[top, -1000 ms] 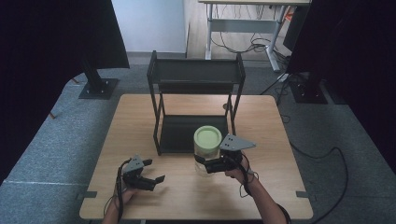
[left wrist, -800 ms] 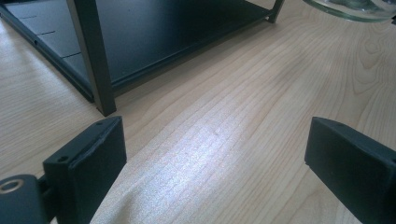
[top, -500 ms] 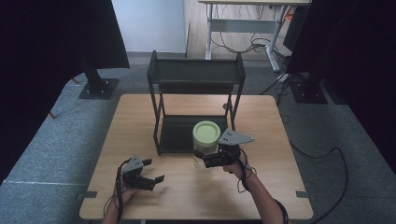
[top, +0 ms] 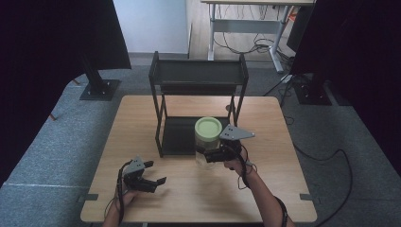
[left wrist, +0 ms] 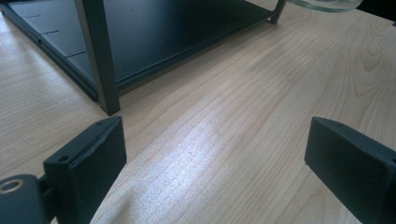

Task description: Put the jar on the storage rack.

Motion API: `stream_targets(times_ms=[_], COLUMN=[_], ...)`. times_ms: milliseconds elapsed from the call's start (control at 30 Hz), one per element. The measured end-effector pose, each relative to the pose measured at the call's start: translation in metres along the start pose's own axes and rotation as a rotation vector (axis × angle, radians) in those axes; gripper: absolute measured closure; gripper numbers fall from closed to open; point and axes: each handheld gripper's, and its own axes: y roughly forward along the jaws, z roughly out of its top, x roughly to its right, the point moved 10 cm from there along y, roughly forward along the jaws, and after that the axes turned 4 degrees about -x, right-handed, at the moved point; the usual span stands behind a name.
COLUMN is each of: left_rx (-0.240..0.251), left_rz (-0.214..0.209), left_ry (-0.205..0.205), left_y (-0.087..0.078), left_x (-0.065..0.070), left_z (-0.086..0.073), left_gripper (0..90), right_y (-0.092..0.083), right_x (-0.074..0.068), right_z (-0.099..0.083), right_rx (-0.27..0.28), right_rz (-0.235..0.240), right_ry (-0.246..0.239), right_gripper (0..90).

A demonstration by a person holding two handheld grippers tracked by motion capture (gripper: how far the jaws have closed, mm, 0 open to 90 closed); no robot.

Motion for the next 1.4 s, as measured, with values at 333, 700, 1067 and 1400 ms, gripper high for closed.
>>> stream_targets(times_ms=[333,700,1067,1400], left_rx=[0.000,-0.002,-0.002,-0.005], left_rz=[-0.001,-0.001,-0.002,-0.004], left_ry=[-0.004,-0.002,0.000,-0.001], left_y=[0.000,0.000,0.000,0.001], left_x=[0.000,0.000,0.000,0.000], left_z=[0.000,0.000,0.000,0.000], left_gripper=[5.5,5.6,5.6,5.6], right_y=[0.010,0.026,0.036,0.045], right_x=[0.009,0.023,0.043,0.050], right_z=[0.004,0.003,0.002,0.004], right_rx=[-0.003,-0.006,-0.010,-0.021], right_rz=[0.000,-0.015,-0.062,-0.079], right_ry=[-0.001,0.011,0.035,0.044], right_gripper=[10.5,10.5,10.5,10.6])
